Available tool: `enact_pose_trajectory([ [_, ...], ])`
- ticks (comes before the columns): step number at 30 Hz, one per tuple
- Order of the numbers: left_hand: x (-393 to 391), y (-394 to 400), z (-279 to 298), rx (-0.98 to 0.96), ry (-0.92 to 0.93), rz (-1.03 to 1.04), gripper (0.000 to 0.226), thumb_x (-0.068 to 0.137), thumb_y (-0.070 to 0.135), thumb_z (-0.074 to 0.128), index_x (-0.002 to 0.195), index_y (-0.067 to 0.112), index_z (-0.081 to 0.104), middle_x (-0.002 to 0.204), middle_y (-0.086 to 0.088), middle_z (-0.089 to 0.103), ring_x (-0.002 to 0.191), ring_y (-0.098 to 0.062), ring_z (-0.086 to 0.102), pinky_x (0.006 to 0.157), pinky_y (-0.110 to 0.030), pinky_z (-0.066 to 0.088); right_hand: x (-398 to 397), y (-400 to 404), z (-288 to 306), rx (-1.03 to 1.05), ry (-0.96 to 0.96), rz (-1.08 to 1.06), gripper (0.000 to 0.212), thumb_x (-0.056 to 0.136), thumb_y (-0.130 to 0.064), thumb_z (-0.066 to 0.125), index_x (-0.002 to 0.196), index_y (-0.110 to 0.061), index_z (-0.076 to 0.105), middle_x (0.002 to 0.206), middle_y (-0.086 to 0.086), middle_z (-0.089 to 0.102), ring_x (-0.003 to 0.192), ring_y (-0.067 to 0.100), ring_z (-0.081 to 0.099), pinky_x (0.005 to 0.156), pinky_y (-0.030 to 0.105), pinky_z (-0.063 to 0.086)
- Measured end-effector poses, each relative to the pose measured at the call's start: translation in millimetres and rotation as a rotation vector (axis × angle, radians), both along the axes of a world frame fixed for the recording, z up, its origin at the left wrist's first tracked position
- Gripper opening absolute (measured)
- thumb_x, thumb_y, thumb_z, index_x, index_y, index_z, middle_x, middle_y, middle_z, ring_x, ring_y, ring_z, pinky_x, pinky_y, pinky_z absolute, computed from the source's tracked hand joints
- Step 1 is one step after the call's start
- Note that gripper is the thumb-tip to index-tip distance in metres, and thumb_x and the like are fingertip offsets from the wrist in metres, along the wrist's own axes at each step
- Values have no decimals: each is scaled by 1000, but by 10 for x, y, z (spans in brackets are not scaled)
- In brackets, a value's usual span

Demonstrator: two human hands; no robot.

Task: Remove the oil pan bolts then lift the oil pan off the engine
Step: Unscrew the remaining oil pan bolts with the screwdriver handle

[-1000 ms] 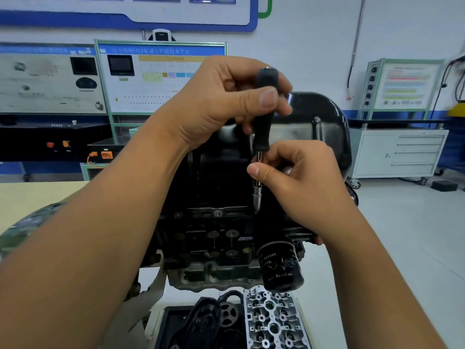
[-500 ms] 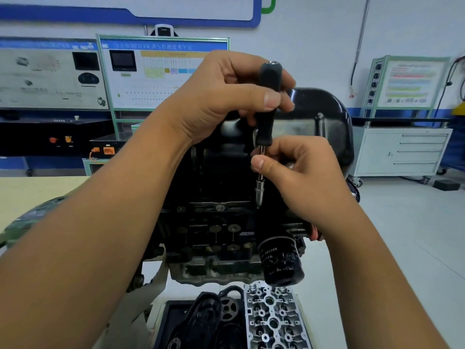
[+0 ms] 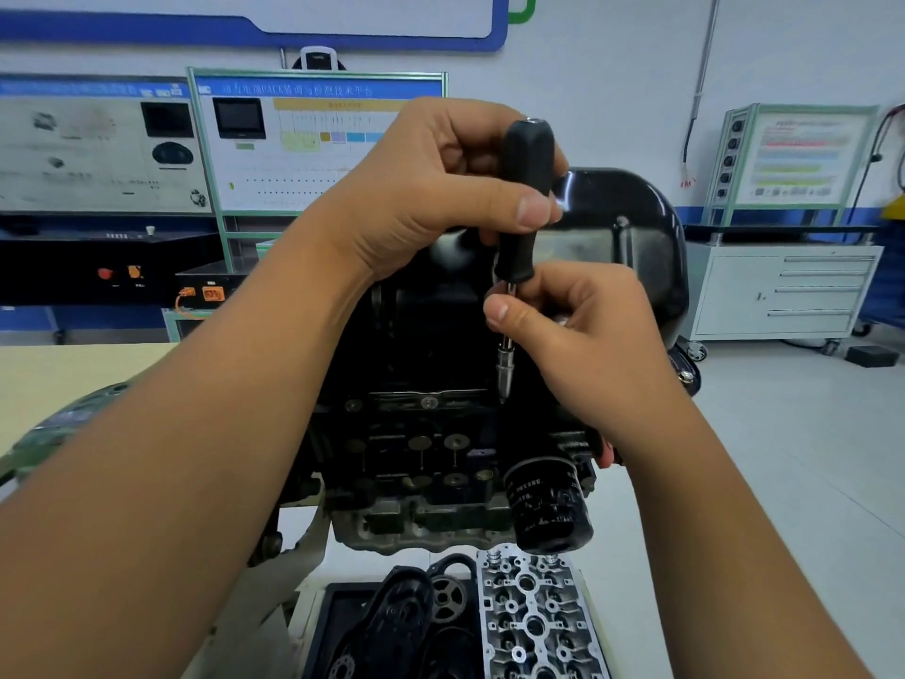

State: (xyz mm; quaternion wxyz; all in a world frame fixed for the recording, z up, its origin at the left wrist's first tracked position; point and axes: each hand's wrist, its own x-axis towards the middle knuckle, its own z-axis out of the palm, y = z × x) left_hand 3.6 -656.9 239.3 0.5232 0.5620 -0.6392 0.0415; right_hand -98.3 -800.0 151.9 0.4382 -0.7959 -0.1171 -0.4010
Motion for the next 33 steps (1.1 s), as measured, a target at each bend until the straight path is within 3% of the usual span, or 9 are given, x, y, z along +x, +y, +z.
enact_pose_trajectory([
  [8,-1,-24,-31,-51,7,45,31,74,21,88,98,10,72,85,4,72,85,-20,71,74,-27,57,-13,-14,8,-3,-66,-43,18,85,-21,84,70,-20,74,69,-3,72,61,5,62,63,14,46],
  [12,-12,-17,-23,-45,3,60,27,76,18,86,98,11,73,84,3,72,84,-21,70,75,-29,58,2,2,-3,4,-79,-50,20,85,-20,83,69,-18,73,65,0,70,65,20,64,63,23,49],
  [16,-37,0,-12,-1,-6,34,27,78,20,80,103,15,75,90,-4,76,87,-23,71,76,-39,54,5,-1,-13,-1,-88,-39,19,87,-19,82,70,-14,73,65,3,70,66,24,64,64,28,50],
  [19,-43,17,-8,8,21,12,28,78,15,70,105,13,72,90,-1,78,84,-16,71,66,-25,52,8,5,-21,-7,-107,-42,20,88,-19,81,72,-11,73,65,8,69,66,32,62,62,36,49],
  [23,-31,18,-10,-2,13,34,27,79,16,69,106,13,71,88,1,78,86,-20,70,63,-23,50,18,7,-28,-20,-115,-52,19,89,-20,80,74,-11,73,65,11,68,64,34,62,62,39,48],
  [25,-28,20,-12,-9,6,48,28,79,17,70,106,12,71,88,1,78,86,-20,71,64,-25,51,14,-1,-24,-28,-95,-53,18,88,-21,81,75,-11,75,66,7,70,64,31,64,61,37,50],
  [29,-21,8,-23,-29,-5,87,28,78,22,78,104,12,73,87,0,77,86,-24,71,67,-30,52,0,-42,9,-3,-83,-70,18,81,-24,87,69,-22,74,61,-3,69,56,7,59,58,20,48],
  [31,-34,-8,-31,-40,-15,93,34,75,32,86,100,13,72,85,-1,74,84,-28,68,71,-37,53,-15,-62,22,9,-72,-64,17,78,-24,90,70,-23,75,63,-4,70,58,6,62,60,19,50],
  [33,-66,-30,-42,-50,-21,89,45,71,43,87,96,11,68,83,-1,68,79,-21,65,69,-30,55,-28,-76,31,9,-70,-67,18,75,-24,92,70,-22,75,63,-4,70,58,6,62,60,18,50],
])
